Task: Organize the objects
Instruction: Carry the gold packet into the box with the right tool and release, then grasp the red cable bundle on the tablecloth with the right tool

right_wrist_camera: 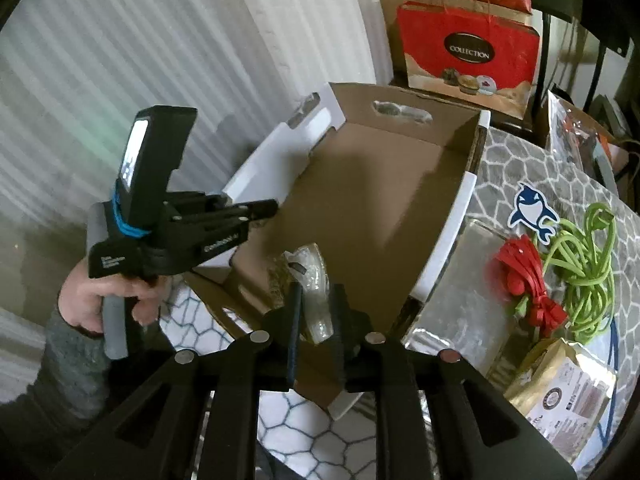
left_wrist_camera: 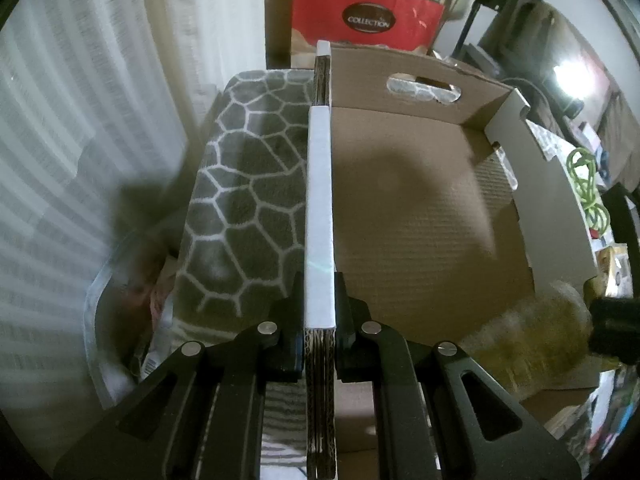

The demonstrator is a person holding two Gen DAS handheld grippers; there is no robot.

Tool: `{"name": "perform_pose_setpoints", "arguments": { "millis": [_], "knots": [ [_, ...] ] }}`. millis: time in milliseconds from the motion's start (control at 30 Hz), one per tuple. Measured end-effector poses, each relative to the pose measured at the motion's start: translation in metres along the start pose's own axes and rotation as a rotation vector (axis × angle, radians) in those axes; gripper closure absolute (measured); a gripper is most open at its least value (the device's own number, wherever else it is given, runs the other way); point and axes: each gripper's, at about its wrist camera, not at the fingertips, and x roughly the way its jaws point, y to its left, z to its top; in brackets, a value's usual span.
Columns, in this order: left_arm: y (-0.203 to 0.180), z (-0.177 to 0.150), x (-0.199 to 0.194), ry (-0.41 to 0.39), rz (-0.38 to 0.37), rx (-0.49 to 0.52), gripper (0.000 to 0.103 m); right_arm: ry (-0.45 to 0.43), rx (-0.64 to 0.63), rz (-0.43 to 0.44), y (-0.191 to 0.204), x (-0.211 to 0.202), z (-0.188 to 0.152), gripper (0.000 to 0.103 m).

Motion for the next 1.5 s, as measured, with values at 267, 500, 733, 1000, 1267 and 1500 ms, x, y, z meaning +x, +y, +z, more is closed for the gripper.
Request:
{"name": "perform_pose_setpoints", "arguments": {
  "millis": [267,500,733,1000,1267,1500],
  "knots": [
    [0.0,-0.001,-0.001,0.0,0.001,0.003,0.093,-0.133,0.044,-0.069,-0.025,-0.045,0.003,0.061],
    [-0.001,-0.001,-0.001,0.0,0.001,0.003,0.093,-0.191,0.126,-0.192,-0.072,-0.082,0.0,0.059],
    [-0.002,0.0,-0.001,0.0,0.004,0.008,0.093,-0.181,0.21,-0.334,-0.127,-0.084,-0.006,0.05],
    [-0.002,0.0,-0.001,0.0,0.004,0.008,0.093,-0.117,0.177,-0.313,-0.132,-0.049,-0.002,0.05],
    [-0.002,0.001,-0.001,0.0,0.002,0.006,0.093,-0.012,0.109,-0.319,-0.126,-0.002,0.006,0.05],
    [-0.002,0.001,-0.001,-0.001,0.002,0.005,0.093,0.059,0.069,-0.325,-0.126,0.025,0.007,0.068]
  ]
}}
